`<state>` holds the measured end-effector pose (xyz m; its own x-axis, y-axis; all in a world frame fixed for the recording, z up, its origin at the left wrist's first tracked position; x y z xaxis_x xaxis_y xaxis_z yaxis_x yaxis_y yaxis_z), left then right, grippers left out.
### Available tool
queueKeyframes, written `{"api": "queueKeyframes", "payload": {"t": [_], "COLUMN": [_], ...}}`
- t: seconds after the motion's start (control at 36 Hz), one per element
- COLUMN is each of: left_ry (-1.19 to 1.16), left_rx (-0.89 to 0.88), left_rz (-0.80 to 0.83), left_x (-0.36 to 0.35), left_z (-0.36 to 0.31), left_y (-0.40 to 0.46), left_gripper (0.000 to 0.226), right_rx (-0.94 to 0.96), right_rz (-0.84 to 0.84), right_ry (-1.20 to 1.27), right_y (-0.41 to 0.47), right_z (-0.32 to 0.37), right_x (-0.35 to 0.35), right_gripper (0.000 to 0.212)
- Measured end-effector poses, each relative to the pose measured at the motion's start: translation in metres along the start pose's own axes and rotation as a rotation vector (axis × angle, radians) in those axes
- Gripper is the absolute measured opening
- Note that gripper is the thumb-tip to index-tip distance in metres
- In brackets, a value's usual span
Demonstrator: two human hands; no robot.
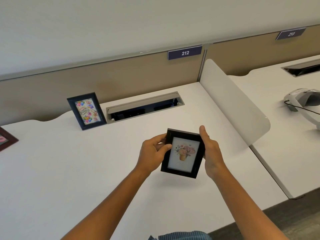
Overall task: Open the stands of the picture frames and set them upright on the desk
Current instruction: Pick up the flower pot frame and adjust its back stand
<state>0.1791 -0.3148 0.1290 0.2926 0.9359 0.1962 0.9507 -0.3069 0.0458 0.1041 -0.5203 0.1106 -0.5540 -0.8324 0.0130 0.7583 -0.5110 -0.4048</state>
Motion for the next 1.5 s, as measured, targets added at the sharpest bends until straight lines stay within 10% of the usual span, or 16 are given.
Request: {"api": "queueKeyframes", "payload": {"t": [0.86,1.08,1.25,1.5], "left_ry": [0.197,0.214,0.163,0.155], "left_rx": [0.149,0.139,0.182,0.180], "left_rz": [0.015,-0.030,-0.028,0.005], "left_x": [-0.121,-0.133,-0.139,-0.147], "left_z": [0.019,0.031,0.050,0.063], "left_y": [0.295,0.371,0.404,0.418], "left_gripper": [0.027,0.023,0.026,0.029], "right_rx": [-0.006,0.027,0.003,0.028], "right_rz": [-0.070,-0.056,-0.027,-0.049], "right_ry": [-0.047,-0.056,-0.052,-0.056], "right_y": [0.305,0.384,0.422,0.453], "right_z": [0.106,0.130,0.128,0.114], "right_x": [0.028,0.010,0.001,0.009], "right_gripper": [0.031,0.036,0.081,0.026]}}
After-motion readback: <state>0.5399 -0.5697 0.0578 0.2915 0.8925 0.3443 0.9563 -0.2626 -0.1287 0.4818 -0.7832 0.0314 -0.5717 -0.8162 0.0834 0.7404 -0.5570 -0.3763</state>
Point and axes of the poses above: each hand's wrist, its own y-axis towards the middle knuckle, its own x-axis out of the back of the hand, z = x × y, the point moved 8 cm from there along y, towards the middle knuckle, and after that the axes turned 5 degrees about -z, right-handed, at the moved point
